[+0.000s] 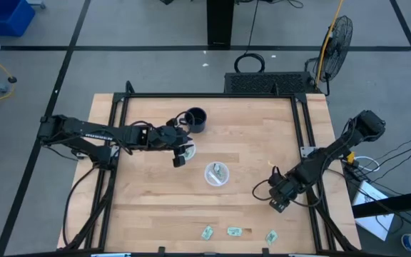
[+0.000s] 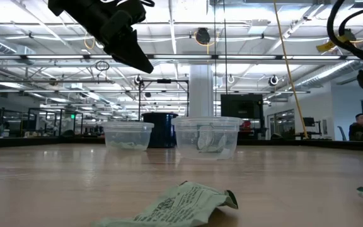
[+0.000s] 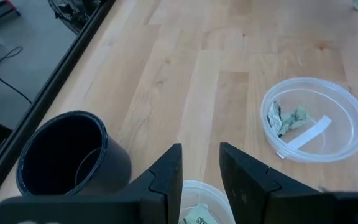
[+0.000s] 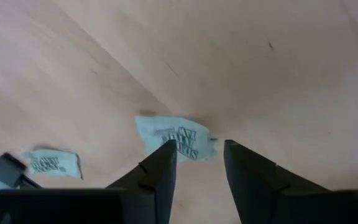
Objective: Pick and place Stevia / Truvia into bins
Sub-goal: Put the stevia packet into the bottom round transparent container
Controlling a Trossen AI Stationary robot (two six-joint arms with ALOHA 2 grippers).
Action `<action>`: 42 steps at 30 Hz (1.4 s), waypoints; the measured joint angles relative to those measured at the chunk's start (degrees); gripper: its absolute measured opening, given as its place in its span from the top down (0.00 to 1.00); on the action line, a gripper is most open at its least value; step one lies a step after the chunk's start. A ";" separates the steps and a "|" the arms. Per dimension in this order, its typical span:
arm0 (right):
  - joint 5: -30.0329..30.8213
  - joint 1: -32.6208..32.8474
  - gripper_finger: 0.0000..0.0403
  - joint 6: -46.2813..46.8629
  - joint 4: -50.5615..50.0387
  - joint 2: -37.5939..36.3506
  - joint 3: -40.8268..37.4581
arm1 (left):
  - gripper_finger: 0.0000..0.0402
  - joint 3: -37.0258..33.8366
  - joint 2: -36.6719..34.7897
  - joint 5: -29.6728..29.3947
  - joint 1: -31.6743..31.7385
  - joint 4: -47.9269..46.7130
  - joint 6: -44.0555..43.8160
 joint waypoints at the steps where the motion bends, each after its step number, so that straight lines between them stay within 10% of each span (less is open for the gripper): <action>1: 0.26 0.02 0.69 -0.02 0.00 0.03 0.00 | 0.72 0.00 0.00 0.00 0.00 -0.01 -0.06; 19: -1.41 0.00 0.69 -0.04 4.67 4.78 -2.10 | 0.72 0.00 0.00 0.00 0.00 -0.03 -0.30; 27: -0.72 -0.05 0.95 1.48 8.80 3.17 -2.83 | 0.72 0.00 0.00 0.00 0.00 -0.03 -0.28; 35: 12.79 -1.85 0.99 -2.60 23.67 0.27 -2.64 | 0.72 0.00 0.00 -0.44 0.00 -0.03 0.09; 42: 33.56 -9.51 1.00 -25.34 33.71 -0.97 -2.54 | 0.72 0.00 0.00 -0.46 0.00 0.00 0.51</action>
